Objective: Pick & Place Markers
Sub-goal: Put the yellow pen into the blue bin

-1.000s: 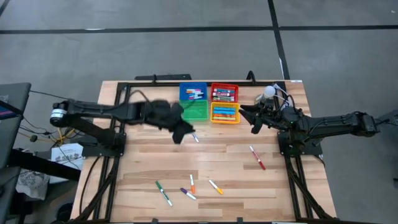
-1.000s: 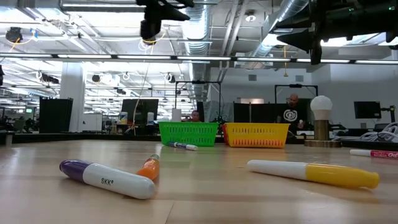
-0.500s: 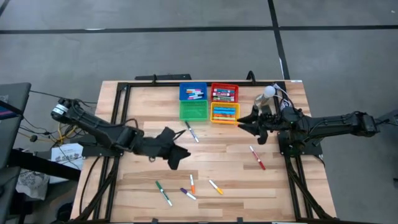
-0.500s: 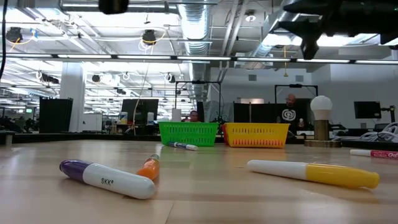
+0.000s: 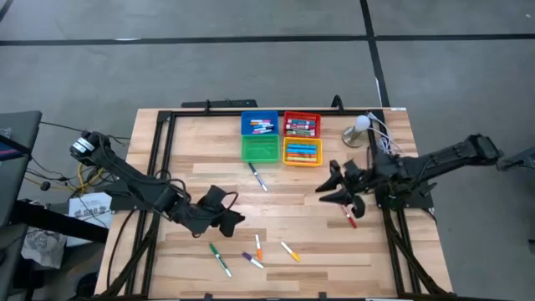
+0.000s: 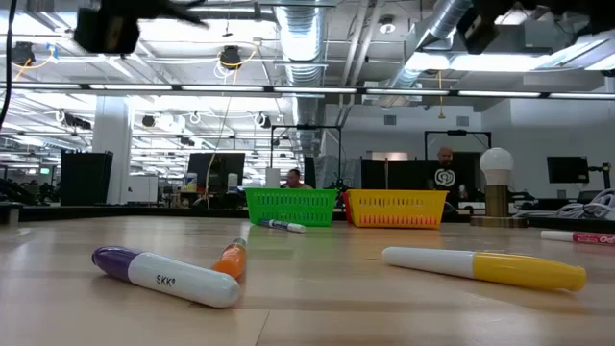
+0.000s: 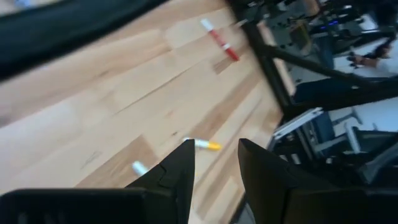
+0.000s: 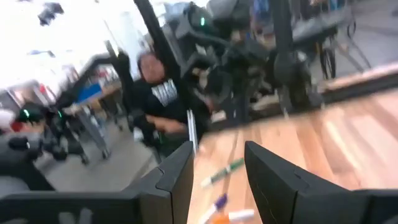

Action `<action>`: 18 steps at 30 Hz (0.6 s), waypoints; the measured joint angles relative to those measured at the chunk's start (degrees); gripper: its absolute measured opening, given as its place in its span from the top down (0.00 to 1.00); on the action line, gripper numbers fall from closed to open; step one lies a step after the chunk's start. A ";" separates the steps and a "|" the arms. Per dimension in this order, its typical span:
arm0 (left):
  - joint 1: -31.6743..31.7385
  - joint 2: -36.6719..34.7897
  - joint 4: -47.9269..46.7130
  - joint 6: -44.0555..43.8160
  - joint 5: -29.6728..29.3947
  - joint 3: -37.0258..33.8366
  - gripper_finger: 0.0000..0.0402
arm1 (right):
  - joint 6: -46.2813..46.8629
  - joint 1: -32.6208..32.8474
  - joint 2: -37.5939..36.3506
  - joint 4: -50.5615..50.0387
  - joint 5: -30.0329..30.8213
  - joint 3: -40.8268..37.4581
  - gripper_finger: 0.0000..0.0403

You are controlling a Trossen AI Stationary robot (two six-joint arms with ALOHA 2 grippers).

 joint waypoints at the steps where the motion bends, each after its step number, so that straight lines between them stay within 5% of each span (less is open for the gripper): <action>1: -0.27 0.00 -0.11 -1.05 0.02 -0.87 0.70 | -0.25 1.28 1.39 -2.10 0.98 1.32 0.67; 8: -3.36 0.02 -1.75 -5.80 1.70 -4.72 0.70 | -0.70 8.68 13.49 -18.07 5.42 11.99 0.67; 18: -10.26 0.02 -16.32 -16.67 5.21 -5.28 0.70 | 1.41 16.02 32.13 -23.68 6.75 26.58 0.67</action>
